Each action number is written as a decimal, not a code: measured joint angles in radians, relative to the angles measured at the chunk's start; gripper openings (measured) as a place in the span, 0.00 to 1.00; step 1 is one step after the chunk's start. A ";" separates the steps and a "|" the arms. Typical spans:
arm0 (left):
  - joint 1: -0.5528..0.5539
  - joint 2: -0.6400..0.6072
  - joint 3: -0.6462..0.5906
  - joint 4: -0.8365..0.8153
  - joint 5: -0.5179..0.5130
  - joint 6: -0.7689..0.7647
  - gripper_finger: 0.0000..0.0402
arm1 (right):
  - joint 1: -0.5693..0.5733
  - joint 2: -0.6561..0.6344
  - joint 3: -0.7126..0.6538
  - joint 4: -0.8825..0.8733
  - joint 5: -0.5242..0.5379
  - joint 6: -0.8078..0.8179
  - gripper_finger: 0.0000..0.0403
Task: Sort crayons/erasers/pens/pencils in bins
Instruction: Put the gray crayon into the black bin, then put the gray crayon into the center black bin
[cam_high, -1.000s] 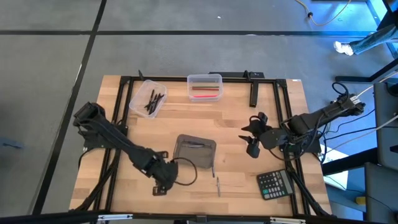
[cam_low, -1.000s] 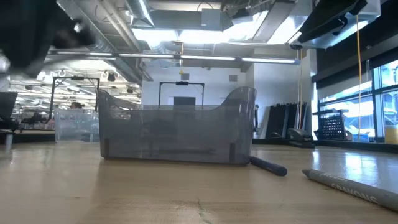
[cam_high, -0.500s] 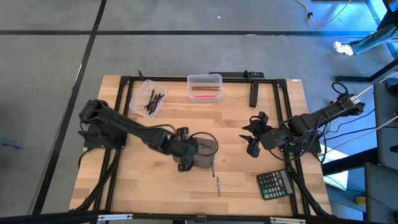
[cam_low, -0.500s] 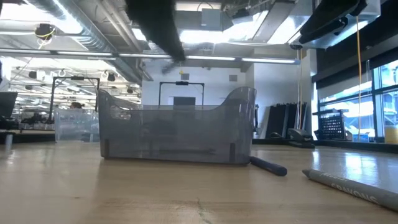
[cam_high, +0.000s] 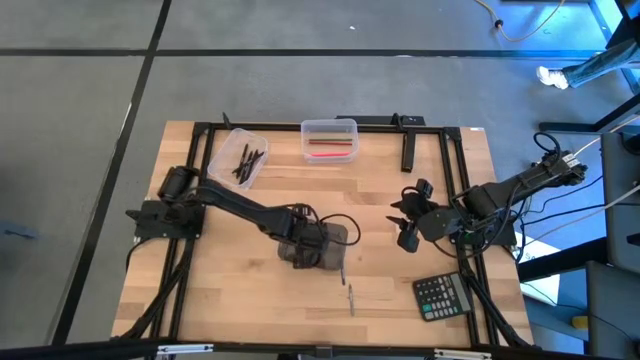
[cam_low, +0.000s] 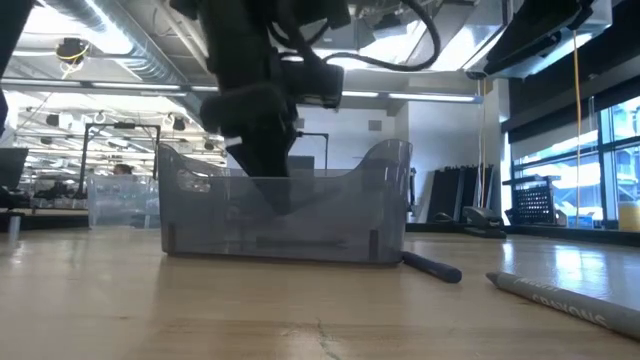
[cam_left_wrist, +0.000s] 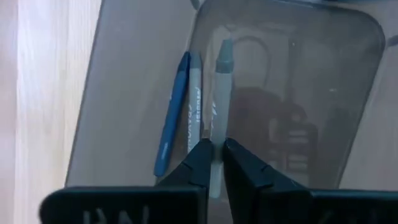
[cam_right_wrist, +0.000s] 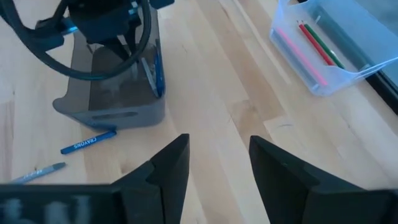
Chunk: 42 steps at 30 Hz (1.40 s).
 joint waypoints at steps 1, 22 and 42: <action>0.000 0.004 0.000 0.006 -0.001 0.000 0.07 | 0.000 0.000 0.000 0.000 0.005 -0.002 0.42; -0.075 0.009 0.302 0.006 -0.039 0.080 0.25 | 0.038 -0.005 0.044 0.002 0.341 -0.058 0.42; -0.116 0.375 0.541 0.276 0.423 0.661 0.20 | 0.140 -0.004 0.049 0.018 0.245 -0.078 0.42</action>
